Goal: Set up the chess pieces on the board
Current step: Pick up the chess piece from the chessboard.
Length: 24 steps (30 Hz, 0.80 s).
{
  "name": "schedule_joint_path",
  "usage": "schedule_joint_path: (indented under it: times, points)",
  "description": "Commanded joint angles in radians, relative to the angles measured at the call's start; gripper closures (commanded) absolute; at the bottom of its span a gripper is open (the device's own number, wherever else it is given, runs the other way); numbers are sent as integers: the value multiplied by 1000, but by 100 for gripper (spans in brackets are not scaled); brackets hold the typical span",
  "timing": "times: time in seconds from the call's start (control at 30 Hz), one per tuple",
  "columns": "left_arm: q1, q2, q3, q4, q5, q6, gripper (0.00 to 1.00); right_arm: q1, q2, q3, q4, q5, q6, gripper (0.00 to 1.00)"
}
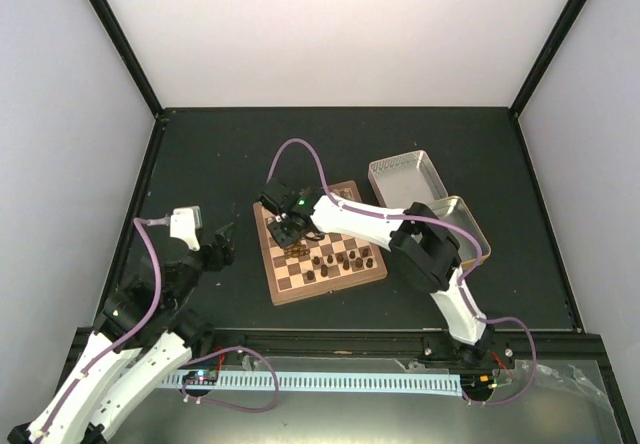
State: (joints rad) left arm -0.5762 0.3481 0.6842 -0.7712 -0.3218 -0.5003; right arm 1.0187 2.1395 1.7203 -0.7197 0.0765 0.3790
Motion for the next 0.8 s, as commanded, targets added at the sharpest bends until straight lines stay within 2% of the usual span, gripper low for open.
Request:
schedule_joint_path:
  times: [0.0, 0.17, 0.6, 0.77]
  points:
    - [6, 7, 6, -1, -5, 4, 18, -5, 21, 13, -1, 42, -49, 72]
    - [7, 10, 6, 0, -5, 4, 18, -5, 38, 14, 5, 28, -68, 72]
    - [6, 12, 3, 2, -4, 3, 18, -3, 70, 13, -16, -3, -121, 82]
    - [6, 12, 3, 2, -3, 2, 18, -3, 75, 11, -3, -1, -138, 92]
